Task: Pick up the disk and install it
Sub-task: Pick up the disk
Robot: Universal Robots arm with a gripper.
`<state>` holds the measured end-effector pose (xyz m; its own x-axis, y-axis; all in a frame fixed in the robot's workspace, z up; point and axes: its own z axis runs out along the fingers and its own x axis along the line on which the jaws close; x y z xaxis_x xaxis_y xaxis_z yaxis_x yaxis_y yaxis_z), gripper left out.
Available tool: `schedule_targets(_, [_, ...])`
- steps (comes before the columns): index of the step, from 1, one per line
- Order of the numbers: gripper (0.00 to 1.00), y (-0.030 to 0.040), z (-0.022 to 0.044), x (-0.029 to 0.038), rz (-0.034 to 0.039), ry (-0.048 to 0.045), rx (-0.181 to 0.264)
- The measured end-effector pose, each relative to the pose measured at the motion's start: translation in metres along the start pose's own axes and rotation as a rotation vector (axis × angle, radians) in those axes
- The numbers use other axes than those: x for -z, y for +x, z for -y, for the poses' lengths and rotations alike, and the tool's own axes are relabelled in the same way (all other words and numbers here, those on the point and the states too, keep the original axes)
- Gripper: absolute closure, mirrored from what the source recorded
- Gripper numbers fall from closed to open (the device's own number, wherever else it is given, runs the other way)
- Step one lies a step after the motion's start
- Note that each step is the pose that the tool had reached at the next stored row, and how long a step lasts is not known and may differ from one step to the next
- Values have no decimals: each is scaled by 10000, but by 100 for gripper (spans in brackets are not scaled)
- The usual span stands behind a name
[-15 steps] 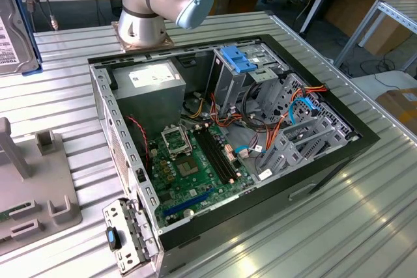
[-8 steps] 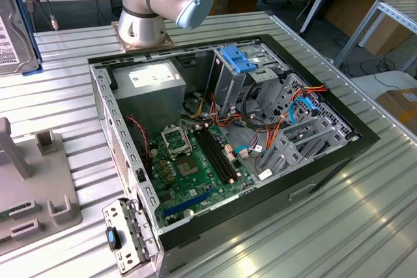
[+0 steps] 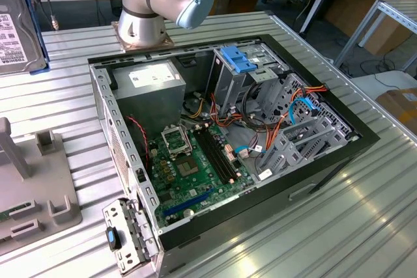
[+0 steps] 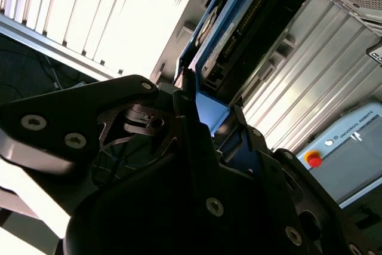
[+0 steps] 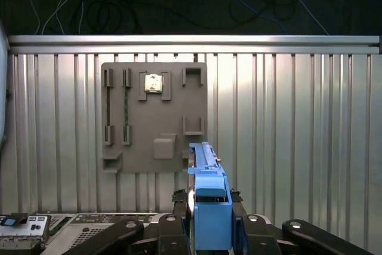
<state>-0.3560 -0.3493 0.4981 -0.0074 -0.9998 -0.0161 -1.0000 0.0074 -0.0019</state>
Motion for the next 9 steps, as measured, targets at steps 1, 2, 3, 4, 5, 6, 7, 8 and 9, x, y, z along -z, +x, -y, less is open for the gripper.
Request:
schedule_targets(1, [63, 0, 0, 0, 1, 0, -1])
schedule_targets(2, [63, 0, 0, 0, 0, 0, -1])
schedule_targets(3, [63, 0, 1, 0, 0, 1, -1])
schedule_targets(4, [63, 0, 2, 0, 1, 1, 0])
schedule_targets(5, [63, 0, 10, 0, 0, 0, 2])
schedule_targets(6, [63, 0, 19, 0, 1, 0, 2])
schedule_targets(7, [63, 0, 31, 0, 1, 0, 0])
schedule_targets(8, [63, 0, 50, 0, 0, 0, 1])
schedule_targets(9, [63, -1, 64, 0, 0, 0, 1])
